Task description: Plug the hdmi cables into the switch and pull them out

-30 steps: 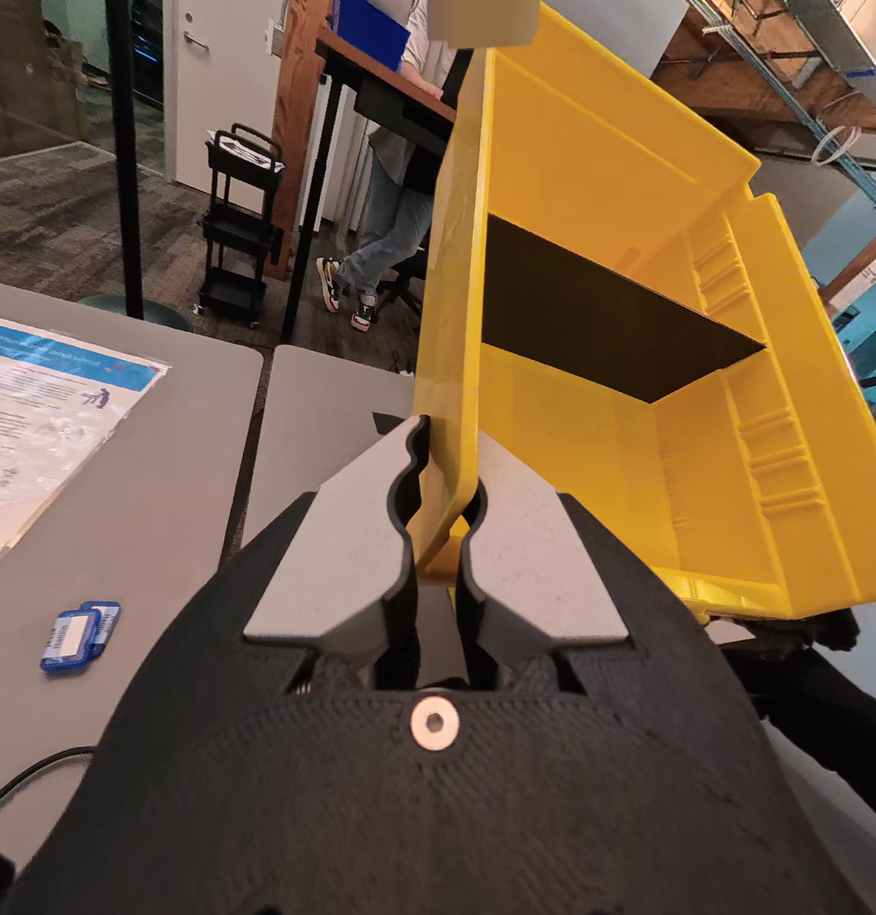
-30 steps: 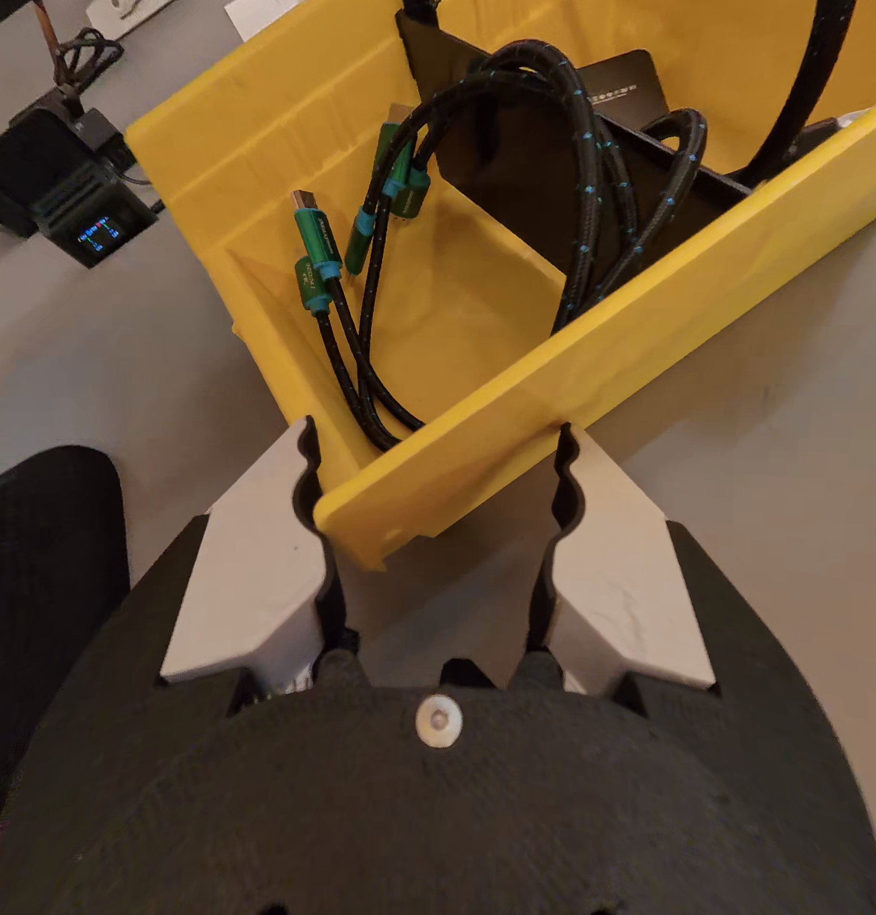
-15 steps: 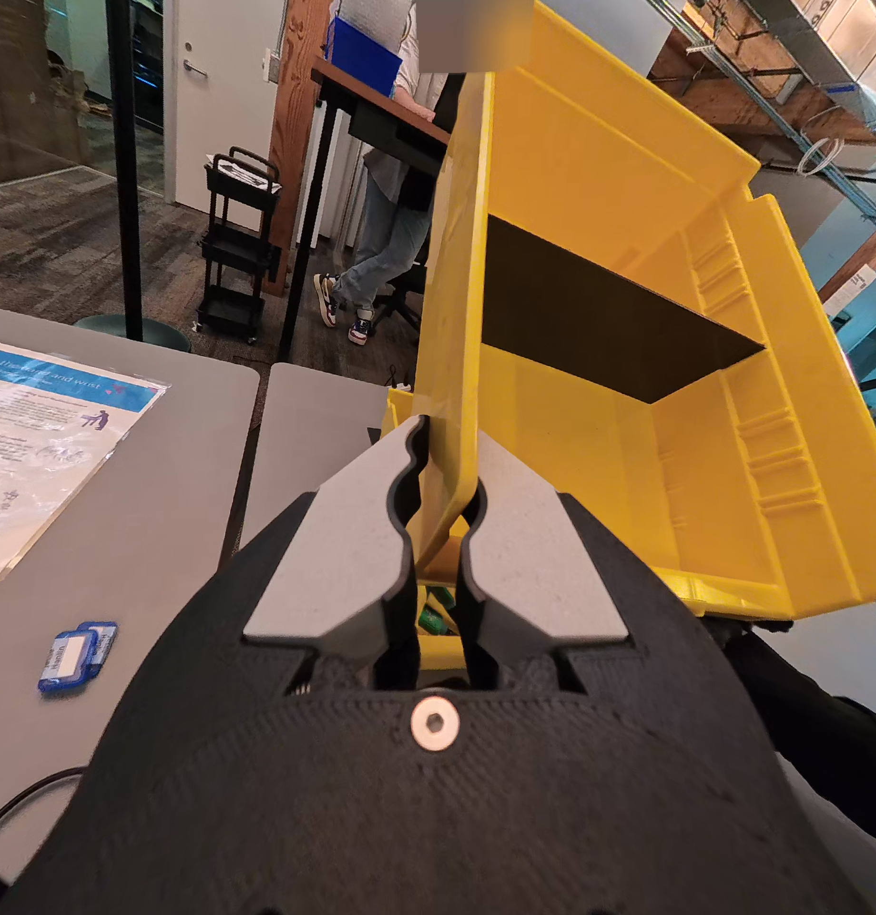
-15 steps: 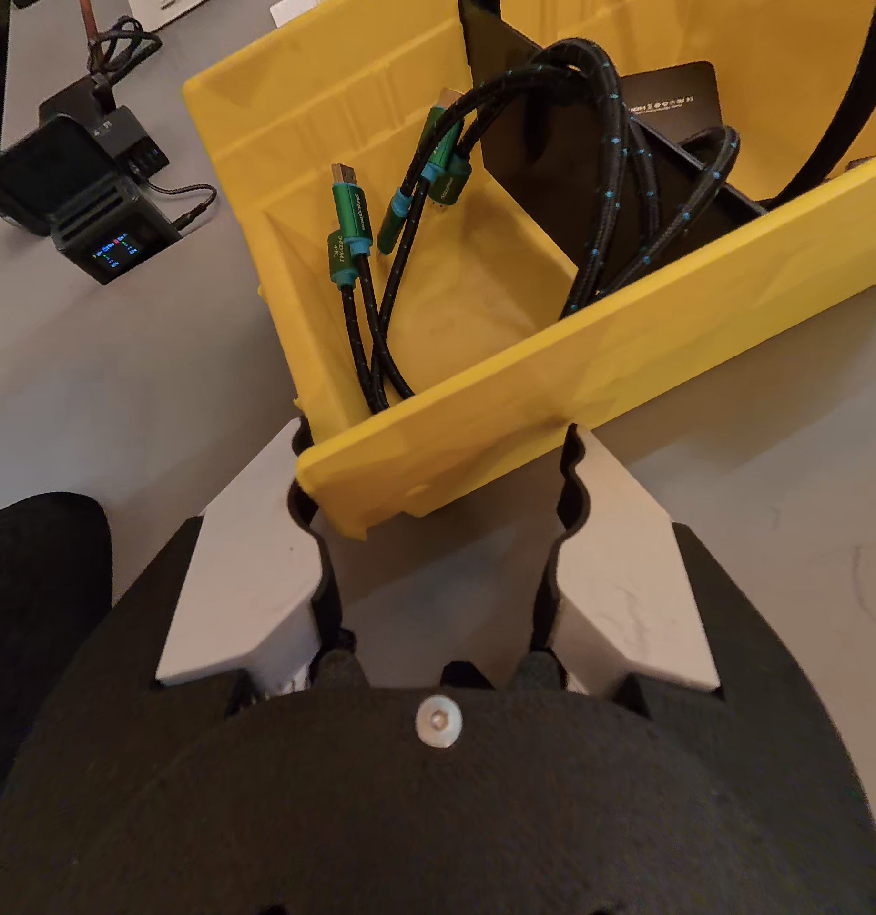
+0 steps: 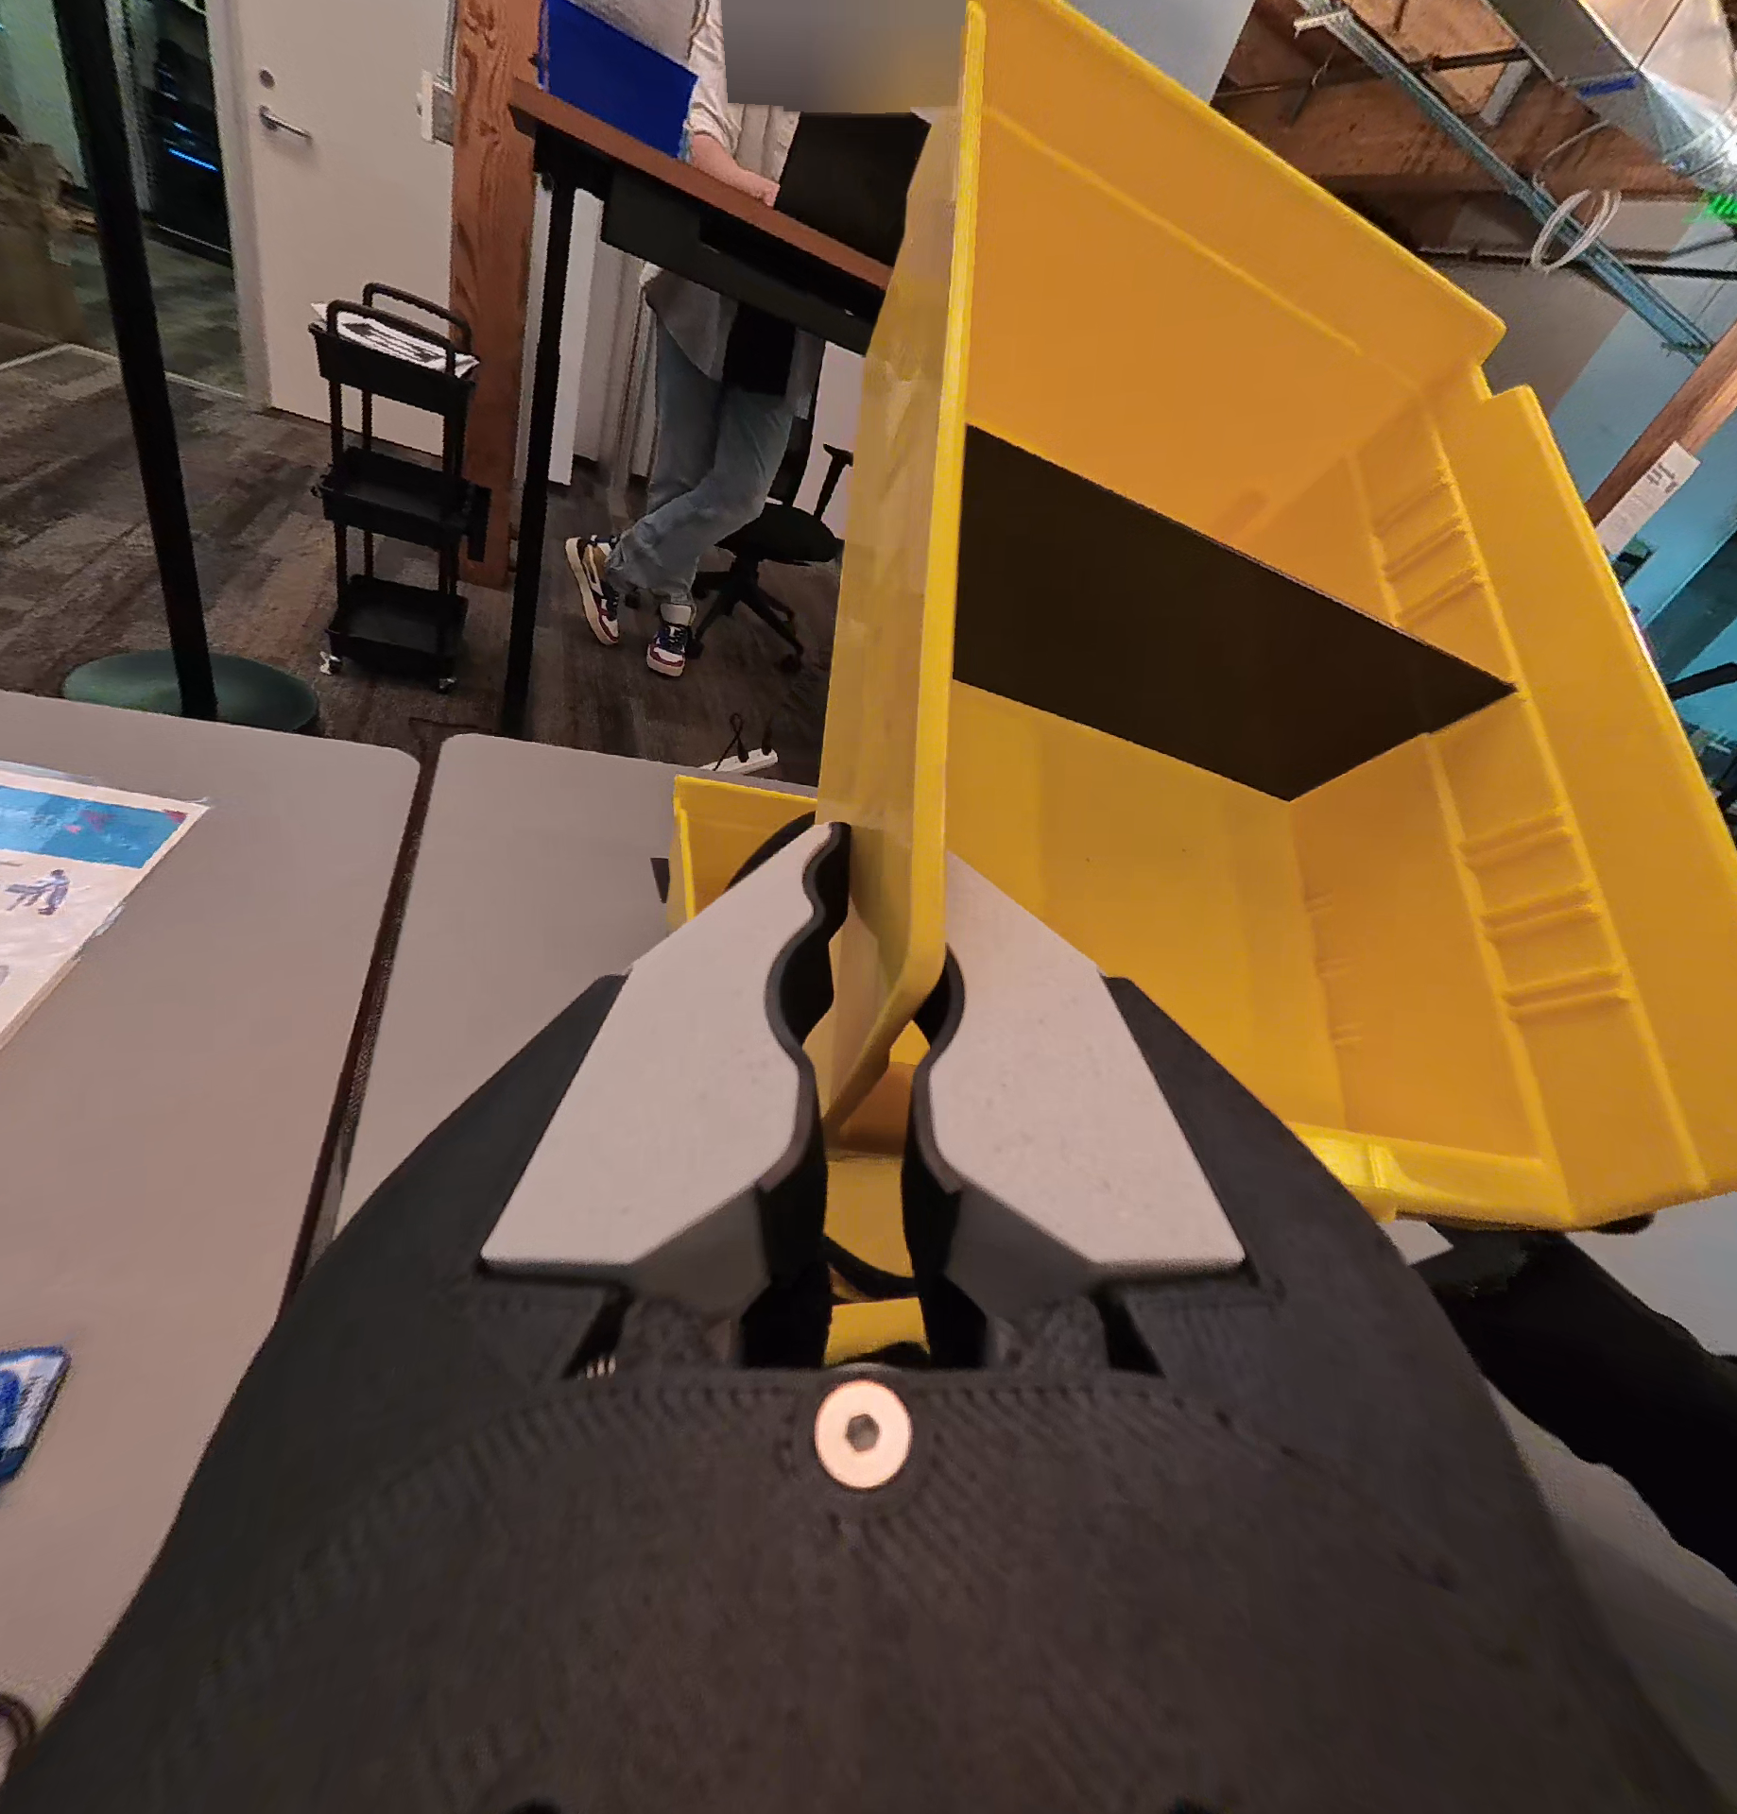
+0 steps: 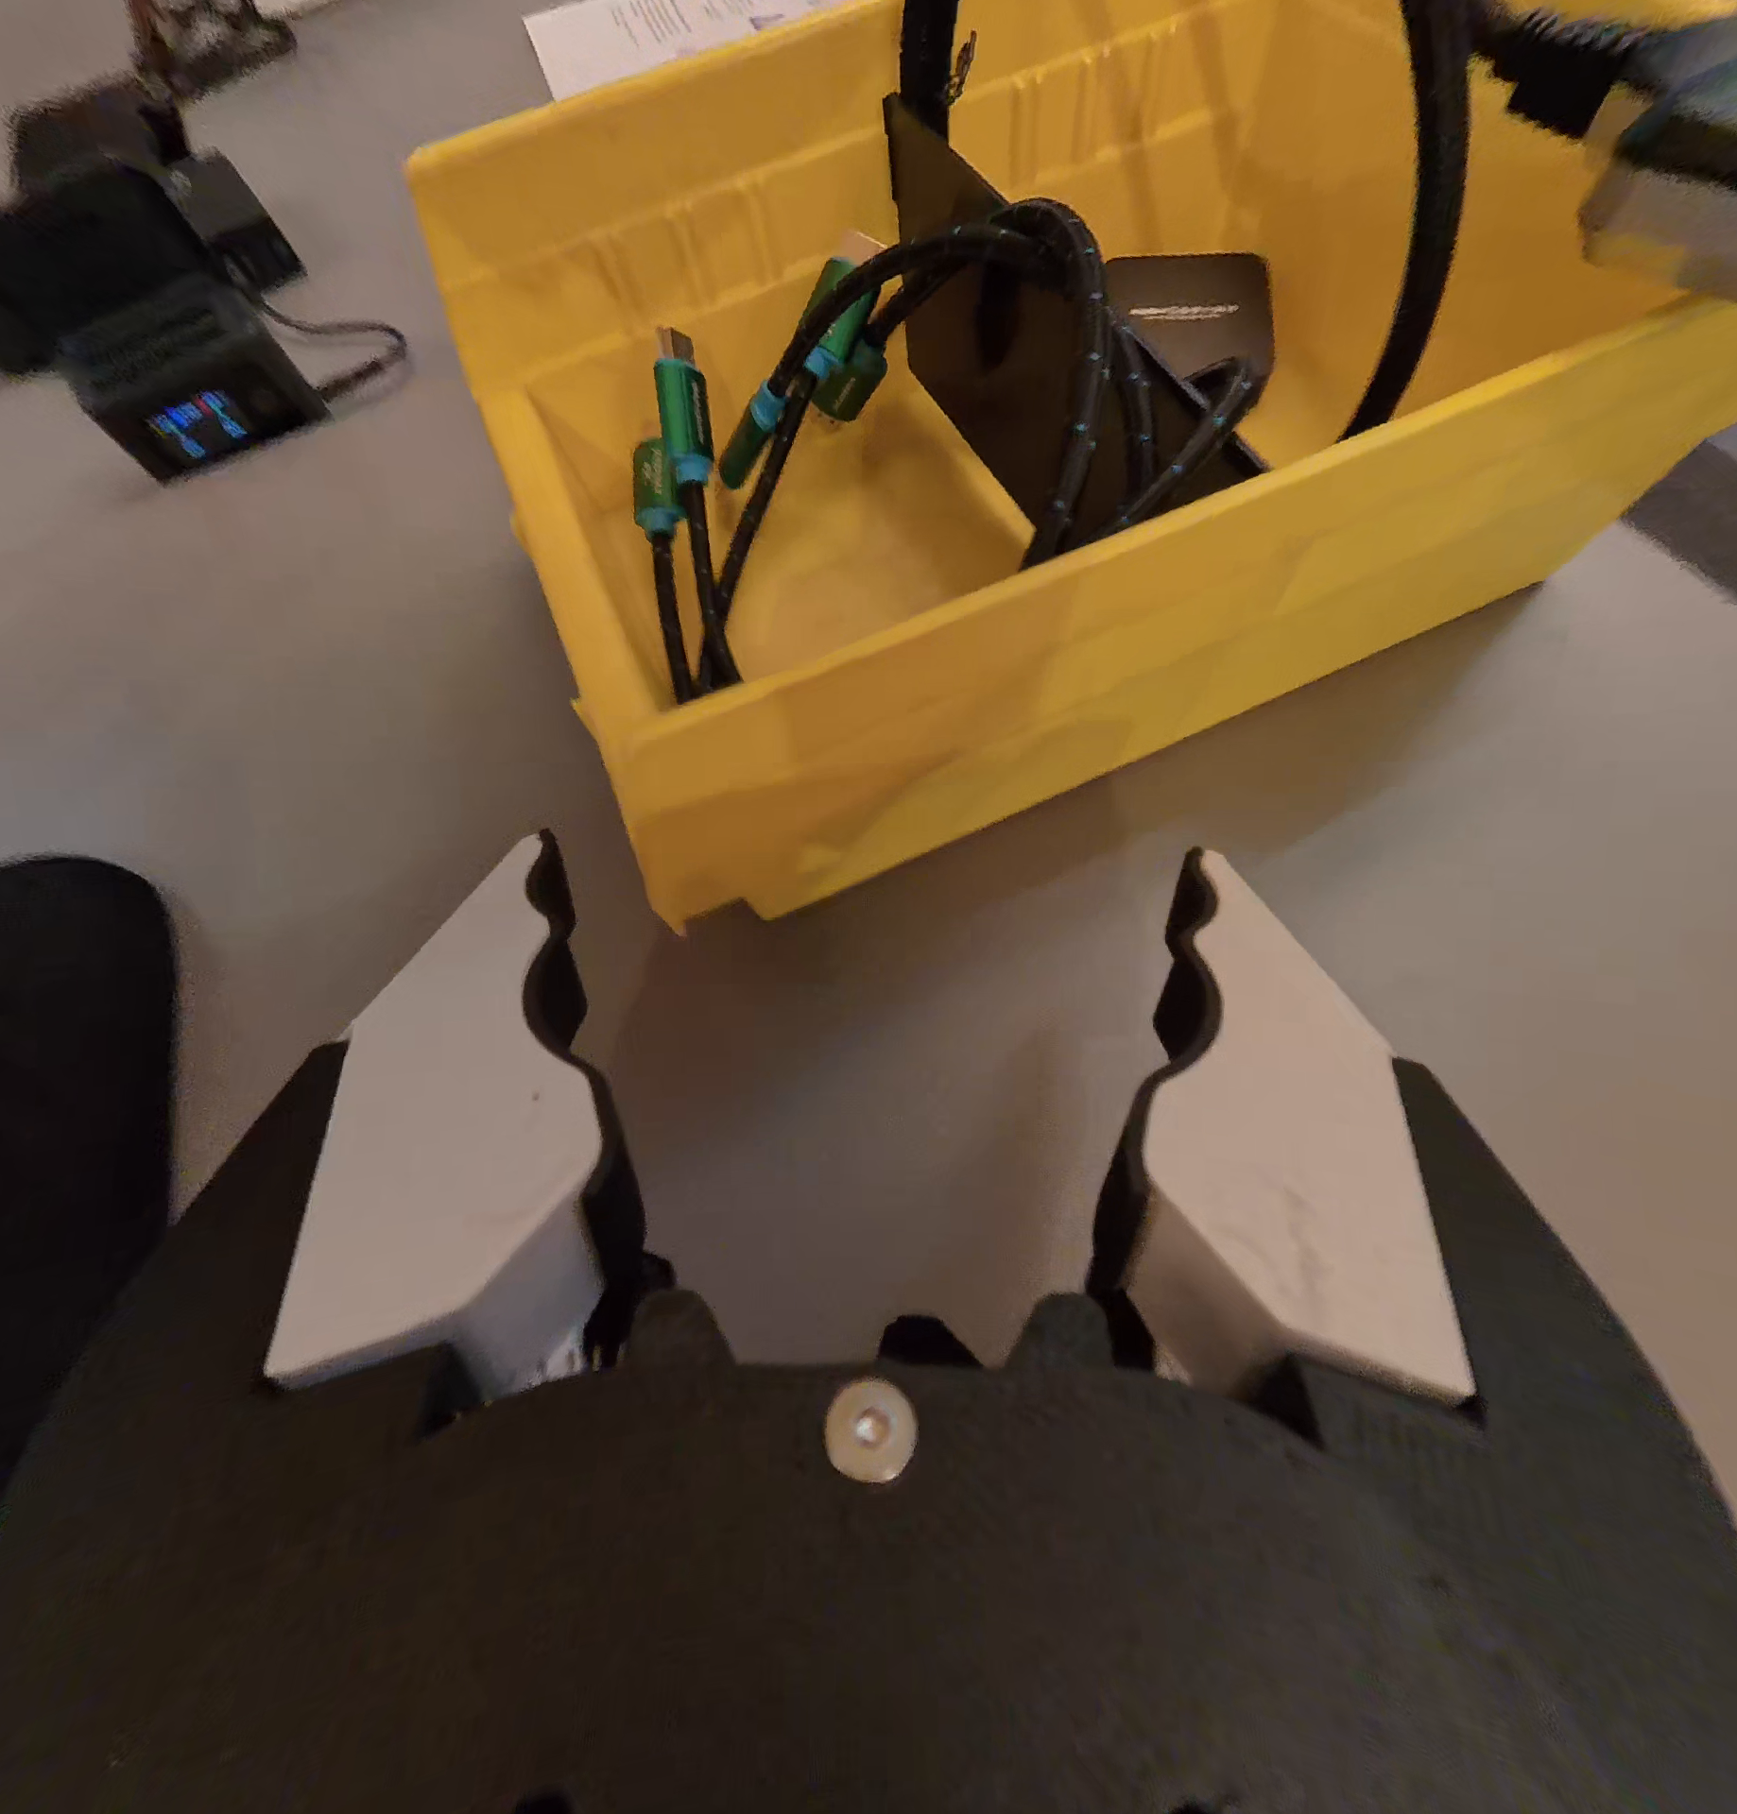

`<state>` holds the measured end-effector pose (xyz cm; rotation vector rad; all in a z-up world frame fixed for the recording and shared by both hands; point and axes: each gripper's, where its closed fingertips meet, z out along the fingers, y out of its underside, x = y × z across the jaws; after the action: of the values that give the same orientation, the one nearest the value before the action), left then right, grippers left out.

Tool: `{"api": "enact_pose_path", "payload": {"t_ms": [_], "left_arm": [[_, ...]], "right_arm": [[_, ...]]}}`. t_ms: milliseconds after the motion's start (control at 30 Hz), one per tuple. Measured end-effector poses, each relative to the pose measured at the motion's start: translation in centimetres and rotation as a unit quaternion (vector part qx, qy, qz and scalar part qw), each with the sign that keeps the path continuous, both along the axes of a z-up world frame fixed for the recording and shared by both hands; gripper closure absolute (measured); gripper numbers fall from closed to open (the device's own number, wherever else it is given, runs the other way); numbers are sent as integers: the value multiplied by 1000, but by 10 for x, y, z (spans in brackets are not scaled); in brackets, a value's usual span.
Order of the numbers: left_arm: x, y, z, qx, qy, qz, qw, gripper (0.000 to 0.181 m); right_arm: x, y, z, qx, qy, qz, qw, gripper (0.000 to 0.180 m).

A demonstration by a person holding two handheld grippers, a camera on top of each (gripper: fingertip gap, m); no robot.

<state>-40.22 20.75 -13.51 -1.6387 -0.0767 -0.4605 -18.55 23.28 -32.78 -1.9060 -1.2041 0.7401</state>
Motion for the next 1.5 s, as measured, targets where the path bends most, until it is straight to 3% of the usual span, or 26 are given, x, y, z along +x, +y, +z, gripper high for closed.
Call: {"api": "enact_pose_path", "payload": {"t_ms": [167,333,433,633,1000,1267,1500], "left_arm": [[28,10,7,9,7,-14,1000,176],[80,22,11,11,37,-43,998,176],[129,30,11,6,89,-72,993,176],[259,51,-11,-26,154,-167,974,177],[475,90,-101,-92,143,-311,935,176],[573,98,-157,-134,128,-348,919,168],[630,96,-187,-164,99,-377,906,157]], "right_arm": [[39,0,30,38,19,-13,999,65],[111,-11,89,31,135,-2,990,72],[163,-22,125,32,203,-12,979,71],[239,-65,153,14,272,-31,962,68],[393,-49,107,-15,239,-248,939,60],[485,-6,64,-69,174,-343,920,53],[535,33,32,-85,104,-371,919,40]]}}
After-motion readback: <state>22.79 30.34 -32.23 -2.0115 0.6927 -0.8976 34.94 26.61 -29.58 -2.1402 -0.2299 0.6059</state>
